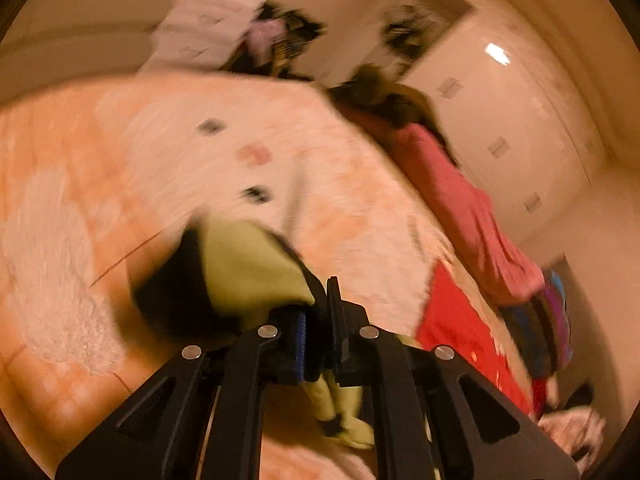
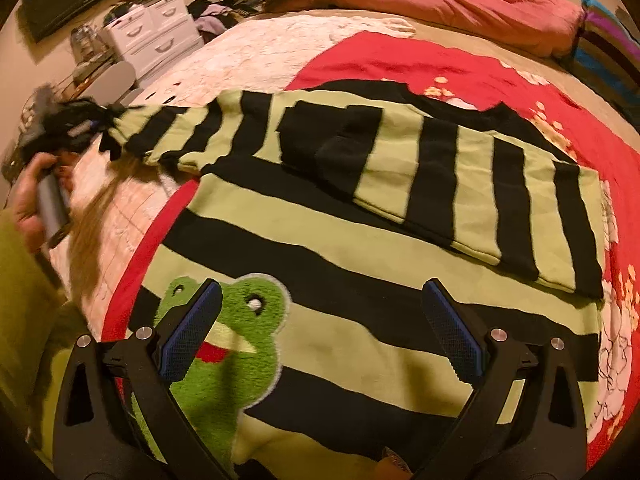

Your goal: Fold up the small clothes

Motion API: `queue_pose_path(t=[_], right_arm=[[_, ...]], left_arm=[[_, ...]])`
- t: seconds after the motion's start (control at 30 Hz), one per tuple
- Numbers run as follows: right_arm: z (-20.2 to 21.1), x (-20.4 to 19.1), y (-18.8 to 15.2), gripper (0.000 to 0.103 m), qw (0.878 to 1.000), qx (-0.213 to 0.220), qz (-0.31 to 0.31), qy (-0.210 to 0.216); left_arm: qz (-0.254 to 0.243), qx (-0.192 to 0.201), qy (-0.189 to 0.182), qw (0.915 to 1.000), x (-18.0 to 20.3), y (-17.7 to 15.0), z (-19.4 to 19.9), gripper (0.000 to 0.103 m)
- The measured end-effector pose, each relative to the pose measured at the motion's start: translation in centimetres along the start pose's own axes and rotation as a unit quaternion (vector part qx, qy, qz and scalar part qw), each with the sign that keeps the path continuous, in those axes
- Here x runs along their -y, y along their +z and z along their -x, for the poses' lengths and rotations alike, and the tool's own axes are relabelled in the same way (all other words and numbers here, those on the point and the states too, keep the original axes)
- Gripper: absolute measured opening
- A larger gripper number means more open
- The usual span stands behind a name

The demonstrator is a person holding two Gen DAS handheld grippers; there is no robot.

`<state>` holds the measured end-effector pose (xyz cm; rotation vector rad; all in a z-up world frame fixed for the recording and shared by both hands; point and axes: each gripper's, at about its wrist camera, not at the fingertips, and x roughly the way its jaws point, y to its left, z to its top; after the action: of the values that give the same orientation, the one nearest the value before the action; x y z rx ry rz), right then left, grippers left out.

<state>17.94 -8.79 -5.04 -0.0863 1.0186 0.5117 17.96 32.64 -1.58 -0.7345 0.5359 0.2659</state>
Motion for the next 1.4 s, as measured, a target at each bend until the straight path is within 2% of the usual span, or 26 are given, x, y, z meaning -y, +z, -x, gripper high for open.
queue_pose_path(t=[0.1,0.2,0.3,0.4,0.5,0.57,0.6,0.63,0.67,0.73,0.8,0.87,0.9,0.93,1.03,1.13,1.2,1.23,1.27,1.33,1.4], right_arm=[[0.7,1.4,0.1,0.094,1.0,0.01,-0.019,-0.006],[1.9,3.4,0.3,0.094,0.999,0.023,-0.039,-0.019],[3.3,6.0,0.2,0.094,0.997,0.038,-0.066,-0.032],[4.8,9.0,-0.3,0.094,0.993,0.048,-0.099,-0.047],[6.1,12.1,-1.3,0.094,0.987,0.056,-0.135,-0.068],[6.9,14.3,-2.0,0.094,0.982,0.06,-0.163,-0.08],[7.3,15.3,-2.3,0.094,0.979,0.063,-0.176,-0.086],[7.8,16.5,-2.6,0.094,0.975,0.066,-0.192,-0.091],[8.2,17.1,-2.9,0.094,0.973,0.069,-0.201,-0.094],[9.2,18.6,-3.2,0.094,0.967,0.08,-0.219,-0.099],[9.9,19.4,-3.5,0.094,0.965,0.09,-0.226,-0.101],[10.3,20.0,-3.7,0.094,0.963,0.097,-0.23,-0.106],[10.3,20.3,-3.7,0.094,0.962,0.098,-0.233,-0.107],[10.2,20.5,-3.7,0.094,0.961,0.097,-0.235,-0.106],[9.4,20.2,-3.8,0.094,0.963,0.089,-0.232,-0.101],[8.7,18.8,-3.4,0.094,0.969,0.081,-0.217,-0.09],[8.2,17.3,-2.9,0.094,0.974,0.075,-0.195,-0.086],[8.0,16.8,-2.7,0.094,0.976,0.074,-0.188,-0.085],[7.9,16.1,-2.4,0.094,0.978,0.073,-0.179,-0.082],[8.0,15.6,-2.1,0.094,0.978,0.074,-0.177,-0.076],[8.4,15.6,-2.0,0.094,0.977,0.078,-0.184,-0.076]], left_arm=[[-0.057,0.003,-0.029,0.998,4.0,-0.9,2.4,0.008],[-0.129,-0.008,-0.058,0.99,9.9,-3.7,4.0,0.008],[-0.181,-0.037,-0.081,0.9796,13.8,-6.9,4.4,0.008],[-0.246,-0.069,-0.104,0.9612,19.3,-11.7,3.3,0.008],[-0.273,-0.113,-0.126,0.9469,22.3,-16.1,1.7,0.008],[-0.303,-0.143,-0.133,0.9328,24.7,-20.1,-0.1,0.01],[-0.313,-0.156,-0.136,0.9268,25.5,-21.5,-0.8,0.013],[-0.336,-0.19,-0.145,0.911,26.7,-24.1,-2.2,0.032],[-0.35,-0.214,-0.149,0.9,27.2,-25.7,-2.8,0.056],[-0.378,-0.247,-0.15,0.8794,28.0,-28.7,-3.5,0.061],[-0.383,-0.251,-0.168,0.8732,27.7,-29.6,-2.8,0.062],[-0.369,-0.258,-0.193,0.872,26.9,-28.9,-1.8,0.063],[-0.359,-0.257,-0.199,0.8748,26.4,-28.2,-1.2,0.063],[-0.342,-0.252,-0.203,0.8823,25.6,-27.1,-0.4,0.063],[-0.309,-0.246,-0.192,0.8984,22.9,-24.0,0.8,0.063],[-0.298,-0.258,-0.183,0.9008,20.8,-21.6,1.5,0.075],[-0.301,-0.252,-0.166,0.9047,19.9,-20.8,2.1,0.075],[-0.294,-0.257,-0.169,0.905,19.1,-20.3,2.2,0.075],[-0.285,-0.257,-0.171,0.9076,18.5,-20.0,2.3,0.075],[-0.246,-0.262,-0.168,0.9179,17.3,-19.5,1.8,0.075],[-0.228,-0.264,-0.181,0.9195,17.5,-19.7,1.5,0.075]])
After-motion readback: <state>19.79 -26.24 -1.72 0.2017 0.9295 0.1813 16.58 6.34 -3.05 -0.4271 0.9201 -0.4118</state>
